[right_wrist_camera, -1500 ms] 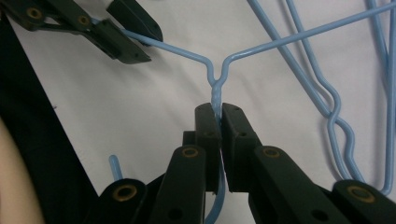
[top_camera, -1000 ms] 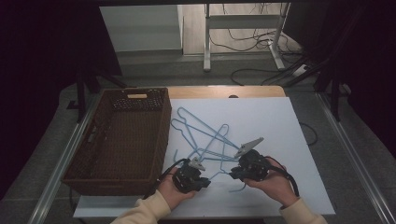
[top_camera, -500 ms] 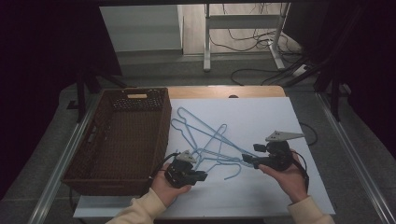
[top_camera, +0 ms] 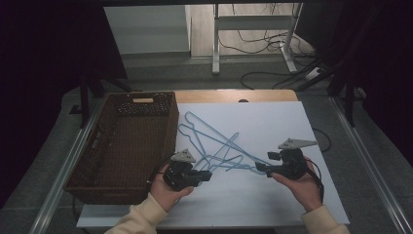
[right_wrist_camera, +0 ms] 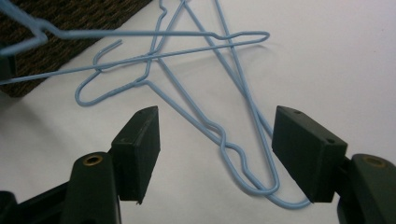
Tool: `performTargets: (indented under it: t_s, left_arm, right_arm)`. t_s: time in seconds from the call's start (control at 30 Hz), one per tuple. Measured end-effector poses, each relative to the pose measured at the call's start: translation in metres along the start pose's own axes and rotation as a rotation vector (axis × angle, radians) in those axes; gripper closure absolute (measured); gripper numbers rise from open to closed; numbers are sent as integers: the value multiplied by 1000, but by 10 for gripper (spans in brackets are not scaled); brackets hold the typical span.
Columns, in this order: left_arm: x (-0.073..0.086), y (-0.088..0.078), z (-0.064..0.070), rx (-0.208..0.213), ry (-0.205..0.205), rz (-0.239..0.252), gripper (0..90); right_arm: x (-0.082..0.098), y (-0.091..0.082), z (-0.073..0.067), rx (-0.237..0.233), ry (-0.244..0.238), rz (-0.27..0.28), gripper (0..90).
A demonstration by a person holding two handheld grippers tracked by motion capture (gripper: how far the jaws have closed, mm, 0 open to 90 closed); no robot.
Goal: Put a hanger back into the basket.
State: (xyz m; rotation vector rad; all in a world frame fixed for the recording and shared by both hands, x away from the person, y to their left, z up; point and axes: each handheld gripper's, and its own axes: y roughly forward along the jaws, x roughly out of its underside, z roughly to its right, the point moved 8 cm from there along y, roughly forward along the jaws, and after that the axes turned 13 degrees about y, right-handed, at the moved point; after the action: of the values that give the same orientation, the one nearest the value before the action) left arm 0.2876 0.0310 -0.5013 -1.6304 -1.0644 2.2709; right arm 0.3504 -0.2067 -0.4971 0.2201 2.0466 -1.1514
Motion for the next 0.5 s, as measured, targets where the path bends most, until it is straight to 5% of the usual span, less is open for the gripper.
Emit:
performTargets:
  t_s: [0.5]
  left_arm:
    - [-27,-37,2,3,18,97,865]
  right_arm:
    - [4,4,-1,7,-22,-26,328]
